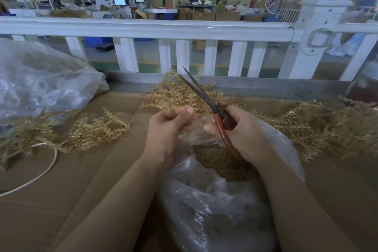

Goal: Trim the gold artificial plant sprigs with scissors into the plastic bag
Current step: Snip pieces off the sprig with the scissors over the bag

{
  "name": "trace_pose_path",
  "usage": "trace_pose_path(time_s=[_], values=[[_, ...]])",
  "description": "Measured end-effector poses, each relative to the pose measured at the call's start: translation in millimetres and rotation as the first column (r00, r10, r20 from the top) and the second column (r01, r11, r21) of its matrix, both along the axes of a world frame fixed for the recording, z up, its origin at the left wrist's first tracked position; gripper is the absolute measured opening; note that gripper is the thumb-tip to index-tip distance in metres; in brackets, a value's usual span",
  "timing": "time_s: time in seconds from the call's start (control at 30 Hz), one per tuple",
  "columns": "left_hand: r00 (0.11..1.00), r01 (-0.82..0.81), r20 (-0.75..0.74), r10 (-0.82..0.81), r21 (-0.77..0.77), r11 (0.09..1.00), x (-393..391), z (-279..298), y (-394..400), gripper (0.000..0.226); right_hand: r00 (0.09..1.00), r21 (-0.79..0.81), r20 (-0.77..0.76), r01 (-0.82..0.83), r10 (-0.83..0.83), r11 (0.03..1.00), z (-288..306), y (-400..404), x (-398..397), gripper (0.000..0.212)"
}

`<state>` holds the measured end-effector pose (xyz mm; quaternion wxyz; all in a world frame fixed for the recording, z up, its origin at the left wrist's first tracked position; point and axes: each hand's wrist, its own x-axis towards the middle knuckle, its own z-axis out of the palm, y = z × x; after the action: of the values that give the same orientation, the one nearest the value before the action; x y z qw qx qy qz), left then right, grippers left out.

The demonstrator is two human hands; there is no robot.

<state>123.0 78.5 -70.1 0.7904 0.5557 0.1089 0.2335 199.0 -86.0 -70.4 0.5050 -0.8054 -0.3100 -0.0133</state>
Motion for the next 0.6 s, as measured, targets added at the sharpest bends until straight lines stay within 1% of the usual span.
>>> trace_pose_path(time_s=[0.07,0.17,0.27,0.33,0.4,0.43,0.47,0.5,0.57,0.6], values=[[0.997,-0.068,0.022,0.070,-0.073,0.995,0,2,3,0.005,0.997,-0.059,0.072,0.032,-0.027,0.998,-1,-1,0,0.043],[0.982,-0.186,0.029,0.189,-0.091,0.978,1,3,8,0.006,0.990,-0.167,0.140,0.058,-0.035,0.984,0,-4,1,0.055],[0.963,-0.260,0.042,0.266,-0.108,0.959,2,3,10,0.010,0.970,-0.375,0.242,0.120,-0.028,0.919,1,-7,4,0.070],[0.955,-0.282,0.062,0.292,-0.130,0.951,2,3,11,0.012,0.955,-0.434,0.296,0.158,-0.025,0.887,1,-8,5,0.069],[0.956,-0.274,0.079,0.283,-0.116,0.955,2,2,12,0.014,0.961,-0.416,0.274,0.141,-0.024,0.899,1,-9,4,0.063],[0.960,-0.262,0.078,0.269,-0.085,0.961,2,3,12,0.015,0.973,-0.376,0.228,0.116,-0.029,0.919,1,-8,3,0.059],[0.965,-0.249,0.069,0.252,-0.042,0.967,1,3,11,0.016,0.986,-0.304,0.164,0.092,-0.043,0.948,0,-6,2,0.052],[0.971,-0.233,0.050,0.232,0.008,0.972,1,2,9,0.015,0.993,-0.215,0.102,0.081,-0.060,0.973,-2,-4,2,0.040],[0.984,-0.176,-0.010,0.178,0.102,0.979,0,1,5,0.011,0.996,-0.057,0.032,0.089,-0.087,0.994,-3,0,3,0.015],[0.989,-0.137,-0.032,0.143,0.142,0.980,-1,0,2,0.009,0.996,-0.003,0.014,0.088,-0.088,0.996,-4,1,3,0.012]])
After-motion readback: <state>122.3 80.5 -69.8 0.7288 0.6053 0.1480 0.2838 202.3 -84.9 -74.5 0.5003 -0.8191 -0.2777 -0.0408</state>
